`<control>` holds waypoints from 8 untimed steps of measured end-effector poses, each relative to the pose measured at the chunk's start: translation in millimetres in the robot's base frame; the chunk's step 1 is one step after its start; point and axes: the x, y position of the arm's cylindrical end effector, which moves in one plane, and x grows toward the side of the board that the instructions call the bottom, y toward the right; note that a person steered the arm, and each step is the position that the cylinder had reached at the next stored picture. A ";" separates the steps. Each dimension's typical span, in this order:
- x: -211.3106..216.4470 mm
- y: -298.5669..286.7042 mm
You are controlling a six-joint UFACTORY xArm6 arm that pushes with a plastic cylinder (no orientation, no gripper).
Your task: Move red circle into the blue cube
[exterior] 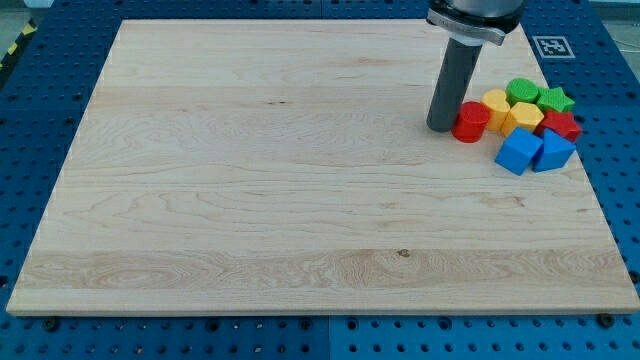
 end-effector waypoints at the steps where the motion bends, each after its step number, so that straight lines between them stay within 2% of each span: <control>1: 9.9 0.0; 3: 20.7 -4.1; 4: -7.1 -41.6; 5: -35.6 -22.8; 6: -34.8 16.6; 8: 0.5 25.4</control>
